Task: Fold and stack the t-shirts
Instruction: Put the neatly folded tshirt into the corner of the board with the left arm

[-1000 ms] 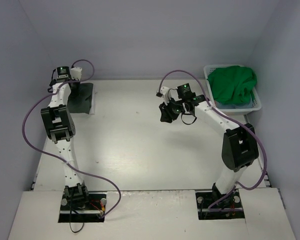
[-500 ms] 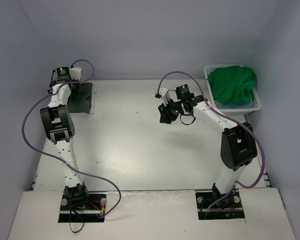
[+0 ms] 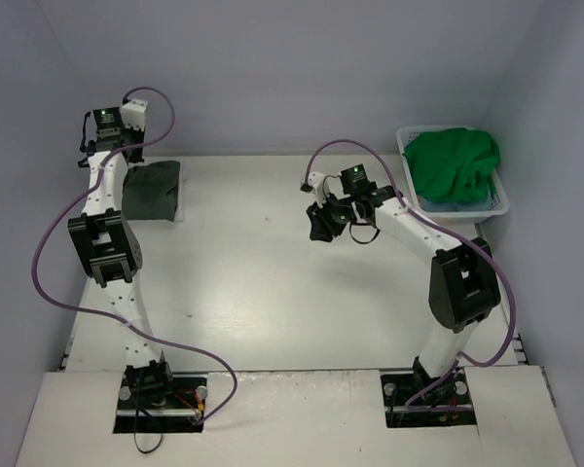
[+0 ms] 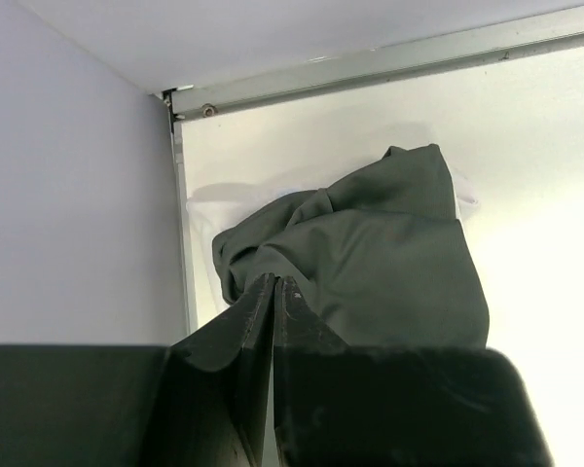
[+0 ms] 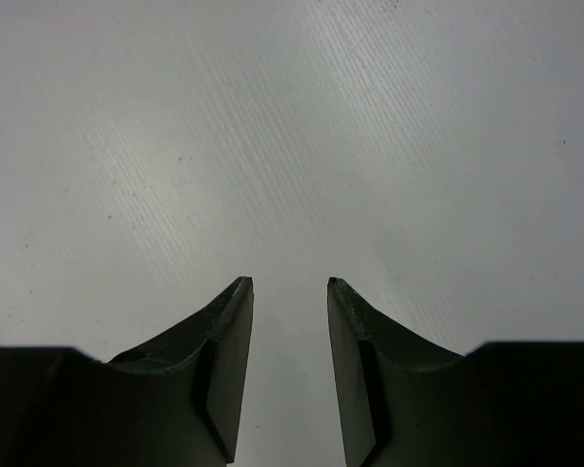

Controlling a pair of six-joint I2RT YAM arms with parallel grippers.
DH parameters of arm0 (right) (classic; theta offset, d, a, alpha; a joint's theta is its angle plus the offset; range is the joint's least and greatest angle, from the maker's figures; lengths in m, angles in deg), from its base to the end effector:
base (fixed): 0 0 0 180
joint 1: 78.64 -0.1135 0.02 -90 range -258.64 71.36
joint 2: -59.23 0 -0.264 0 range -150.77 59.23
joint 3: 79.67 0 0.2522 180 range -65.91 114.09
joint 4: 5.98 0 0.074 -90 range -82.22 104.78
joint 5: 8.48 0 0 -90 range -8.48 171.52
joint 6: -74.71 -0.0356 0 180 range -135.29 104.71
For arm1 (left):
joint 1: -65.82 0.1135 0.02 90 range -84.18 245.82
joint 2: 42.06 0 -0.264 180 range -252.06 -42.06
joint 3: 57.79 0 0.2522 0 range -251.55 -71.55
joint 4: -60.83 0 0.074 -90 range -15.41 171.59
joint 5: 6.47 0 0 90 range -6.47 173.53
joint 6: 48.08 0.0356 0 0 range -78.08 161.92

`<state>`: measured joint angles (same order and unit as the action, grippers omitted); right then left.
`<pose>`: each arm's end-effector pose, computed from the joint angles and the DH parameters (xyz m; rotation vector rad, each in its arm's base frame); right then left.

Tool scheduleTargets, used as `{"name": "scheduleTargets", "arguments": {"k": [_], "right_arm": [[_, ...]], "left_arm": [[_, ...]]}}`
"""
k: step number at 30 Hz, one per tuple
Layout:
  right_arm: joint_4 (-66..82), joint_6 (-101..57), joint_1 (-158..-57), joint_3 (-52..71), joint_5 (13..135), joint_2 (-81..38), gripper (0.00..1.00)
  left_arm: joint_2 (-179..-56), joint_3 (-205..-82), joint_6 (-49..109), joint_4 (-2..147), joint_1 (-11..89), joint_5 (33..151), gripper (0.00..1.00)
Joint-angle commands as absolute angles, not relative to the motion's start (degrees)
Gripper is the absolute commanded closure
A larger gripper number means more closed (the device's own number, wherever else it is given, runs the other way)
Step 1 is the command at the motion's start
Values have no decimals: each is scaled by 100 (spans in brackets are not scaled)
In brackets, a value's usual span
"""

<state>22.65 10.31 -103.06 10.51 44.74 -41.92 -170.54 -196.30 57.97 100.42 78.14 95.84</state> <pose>0.3532 0.1838 0.2592 -1.2223 1.8189 0.7093 0.5167 0.1051 0.3104 0.1974 2.0653 0.0791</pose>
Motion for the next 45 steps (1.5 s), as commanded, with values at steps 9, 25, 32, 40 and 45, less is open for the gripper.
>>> {"name": "scheduleTargets", "arguments": {"k": [9, 25, 32, 40, 45], "right_arm": [[2237, 1116, -10325, 1091, 4434, -4088, 67], [2237, 1125, -10325, 1100, 4460, -4202, 66], [2237, 1125, -10316, 1108, 4478, -4229, 65], [2237, 1108, -10316, 1117, 4487, -4255, 64], [2237, 1116, -10325, 1117, 4487, -4237, 64]], "left_arm": [[-17134, -20154, 5783, 9841, 7795, 9557, 100], [-17504, -20119, 5765, 9753, 7804, 9583, 100], [-17530, -19996, 5897, 9683, 7804, 9469, 100], [-17513, -19961, 5818, 9867, 7848, 9592, 100], [-17521, -19935, 5818, 9981, 7839, 9601, 100]]}}
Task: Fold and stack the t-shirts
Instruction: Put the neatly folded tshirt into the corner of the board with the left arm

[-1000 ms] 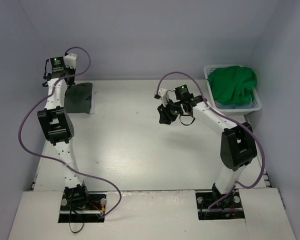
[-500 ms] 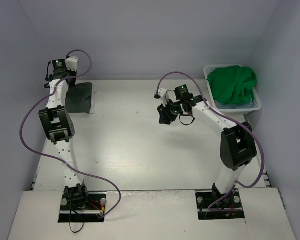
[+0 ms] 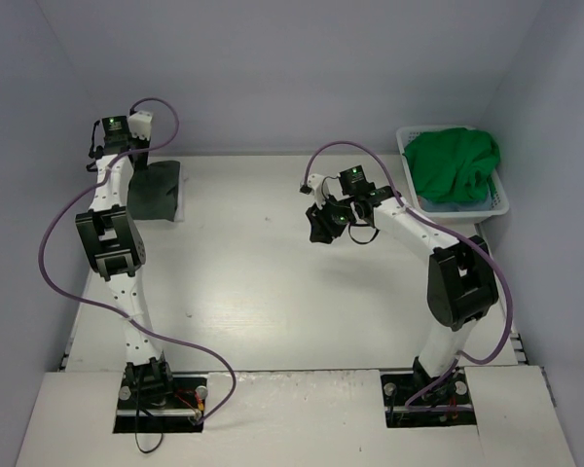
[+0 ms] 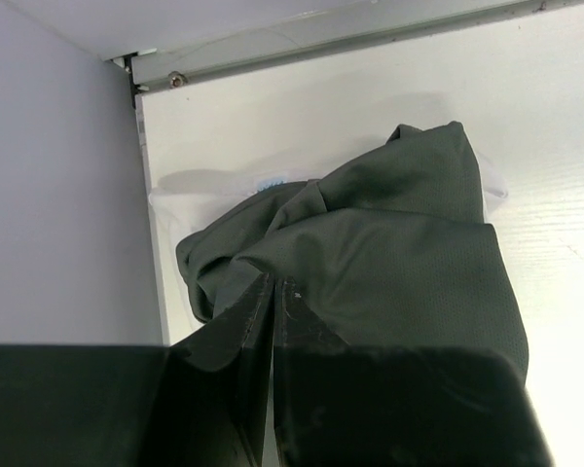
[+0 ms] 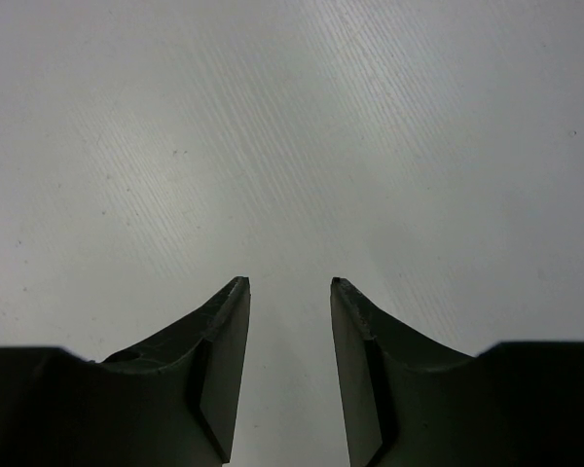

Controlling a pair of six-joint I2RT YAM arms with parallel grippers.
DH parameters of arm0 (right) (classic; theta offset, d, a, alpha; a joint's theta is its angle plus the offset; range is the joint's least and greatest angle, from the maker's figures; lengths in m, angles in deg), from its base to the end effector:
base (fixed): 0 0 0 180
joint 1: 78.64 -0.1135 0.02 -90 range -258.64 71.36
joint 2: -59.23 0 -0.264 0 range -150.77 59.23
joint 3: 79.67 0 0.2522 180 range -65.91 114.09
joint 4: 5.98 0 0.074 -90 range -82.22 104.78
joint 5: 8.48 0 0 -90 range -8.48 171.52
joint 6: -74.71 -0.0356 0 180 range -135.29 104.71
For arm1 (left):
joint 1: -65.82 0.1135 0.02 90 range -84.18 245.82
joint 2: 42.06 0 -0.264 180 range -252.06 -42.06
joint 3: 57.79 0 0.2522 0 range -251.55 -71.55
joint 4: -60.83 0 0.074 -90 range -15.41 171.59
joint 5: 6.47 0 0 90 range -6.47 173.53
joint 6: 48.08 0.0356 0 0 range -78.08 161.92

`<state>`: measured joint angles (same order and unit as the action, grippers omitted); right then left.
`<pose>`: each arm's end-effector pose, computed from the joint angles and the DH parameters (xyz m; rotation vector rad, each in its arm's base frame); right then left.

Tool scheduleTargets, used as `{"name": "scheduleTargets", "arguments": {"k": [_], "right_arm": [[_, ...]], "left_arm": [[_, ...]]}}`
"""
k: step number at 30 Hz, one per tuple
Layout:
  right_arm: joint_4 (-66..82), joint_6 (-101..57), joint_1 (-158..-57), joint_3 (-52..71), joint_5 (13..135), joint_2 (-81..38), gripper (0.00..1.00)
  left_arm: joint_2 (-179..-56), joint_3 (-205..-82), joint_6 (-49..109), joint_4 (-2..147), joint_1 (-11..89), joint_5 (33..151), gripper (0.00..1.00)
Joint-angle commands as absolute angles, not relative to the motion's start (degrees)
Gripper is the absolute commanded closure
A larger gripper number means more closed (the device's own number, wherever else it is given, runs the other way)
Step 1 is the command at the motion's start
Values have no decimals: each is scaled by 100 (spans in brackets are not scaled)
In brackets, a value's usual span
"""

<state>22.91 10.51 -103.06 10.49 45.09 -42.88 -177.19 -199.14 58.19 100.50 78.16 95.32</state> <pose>0.3553 0.1845 0.2523 -1.2260 1.8404 0.7075 0.5375 0.1101 0.2671 0.1920 2.1329 0.0702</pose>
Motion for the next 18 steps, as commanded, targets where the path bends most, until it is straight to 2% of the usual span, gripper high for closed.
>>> {"name": "scheduleTargets", "arguments": {"k": [1, 18], "right_arm": [[2237, 1116, -10316, 1117, 4487, -4237, 64], [2237, 1108, -10325, 1117, 4487, -4246, 62]], "left_arm": [[-17530, -19961, 5827, 10016, 7848, 9601, 100], [-17952, -20207, 5906, 10316, 8015, 9092, 100]]}}
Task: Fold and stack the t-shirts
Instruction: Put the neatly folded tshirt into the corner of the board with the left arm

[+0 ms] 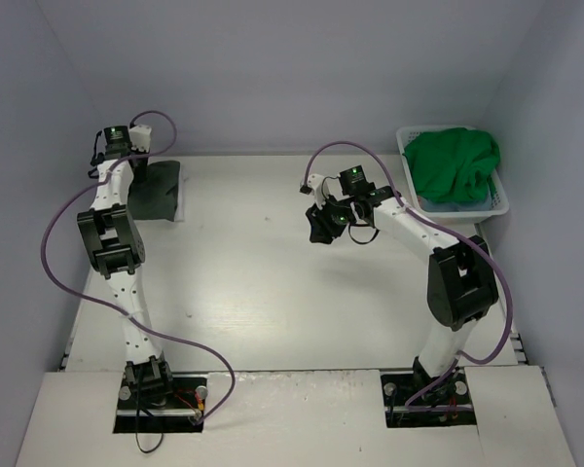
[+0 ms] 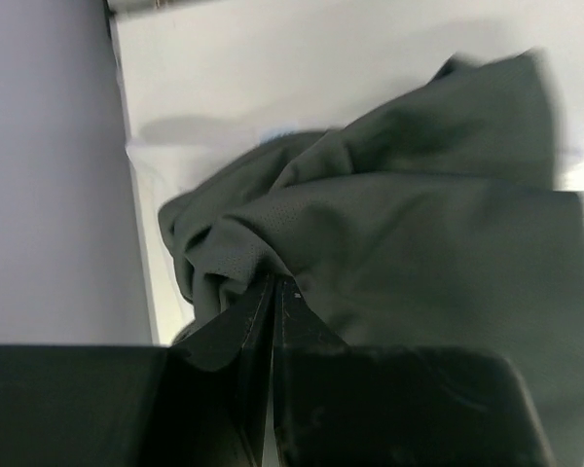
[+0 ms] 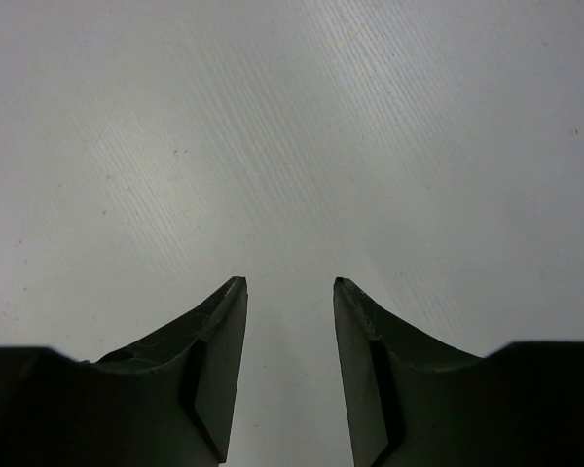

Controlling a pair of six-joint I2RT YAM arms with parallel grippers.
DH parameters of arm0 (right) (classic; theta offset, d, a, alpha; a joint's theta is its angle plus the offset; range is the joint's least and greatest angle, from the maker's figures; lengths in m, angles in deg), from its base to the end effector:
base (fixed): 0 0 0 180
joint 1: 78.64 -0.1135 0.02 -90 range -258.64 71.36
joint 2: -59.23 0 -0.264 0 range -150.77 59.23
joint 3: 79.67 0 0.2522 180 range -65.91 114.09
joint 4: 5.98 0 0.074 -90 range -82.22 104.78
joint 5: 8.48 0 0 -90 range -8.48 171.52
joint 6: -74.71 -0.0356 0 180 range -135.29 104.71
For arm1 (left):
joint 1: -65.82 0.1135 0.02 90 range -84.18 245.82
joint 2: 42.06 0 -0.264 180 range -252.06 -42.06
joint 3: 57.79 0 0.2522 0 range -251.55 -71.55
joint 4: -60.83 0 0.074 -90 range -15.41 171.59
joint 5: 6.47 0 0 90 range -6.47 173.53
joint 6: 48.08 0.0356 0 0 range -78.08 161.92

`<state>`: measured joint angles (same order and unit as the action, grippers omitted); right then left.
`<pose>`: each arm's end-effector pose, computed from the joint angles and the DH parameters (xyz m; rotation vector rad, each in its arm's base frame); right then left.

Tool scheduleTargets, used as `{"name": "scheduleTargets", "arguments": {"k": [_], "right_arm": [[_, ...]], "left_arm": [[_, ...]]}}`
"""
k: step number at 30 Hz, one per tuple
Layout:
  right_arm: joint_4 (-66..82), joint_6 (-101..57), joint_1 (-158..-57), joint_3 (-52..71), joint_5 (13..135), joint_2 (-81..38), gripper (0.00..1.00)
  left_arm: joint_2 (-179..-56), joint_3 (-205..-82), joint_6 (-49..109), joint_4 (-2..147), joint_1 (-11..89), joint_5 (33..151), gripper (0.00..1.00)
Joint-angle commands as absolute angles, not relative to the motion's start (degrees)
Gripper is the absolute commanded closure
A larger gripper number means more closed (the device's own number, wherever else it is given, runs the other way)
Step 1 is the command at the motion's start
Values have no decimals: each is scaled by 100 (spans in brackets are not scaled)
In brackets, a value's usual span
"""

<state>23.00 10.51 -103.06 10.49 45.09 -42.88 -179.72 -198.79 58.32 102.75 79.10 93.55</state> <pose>0.3552 0.1845 0.2522 -1.2262 1.8419 0.7080 0.5388 0.1208 0.2380 0.1549 2.2280 0.0861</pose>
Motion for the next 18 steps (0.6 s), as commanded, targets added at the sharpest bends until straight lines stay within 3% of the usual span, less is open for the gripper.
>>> {"name": "scheduleTargets", "arguments": {"k": [1, 11, 18], "right_arm": [[2237, 1108, -10316, 1117, 4487, -4255, 62], [2237, 1125, -10325, 1108, 4522, -4334, 61], [2237, 1143, -10325, 1126, 4539, -4396, 61]], "left_arm": [[-17978, -20207, 5923, 10290, 8024, 9021, 100], [-18487, -20383, 6020, 10280, 8015, 8168, 100], [-18023, -20102, 5784, 10096, 8024, 8572, 100]]}}
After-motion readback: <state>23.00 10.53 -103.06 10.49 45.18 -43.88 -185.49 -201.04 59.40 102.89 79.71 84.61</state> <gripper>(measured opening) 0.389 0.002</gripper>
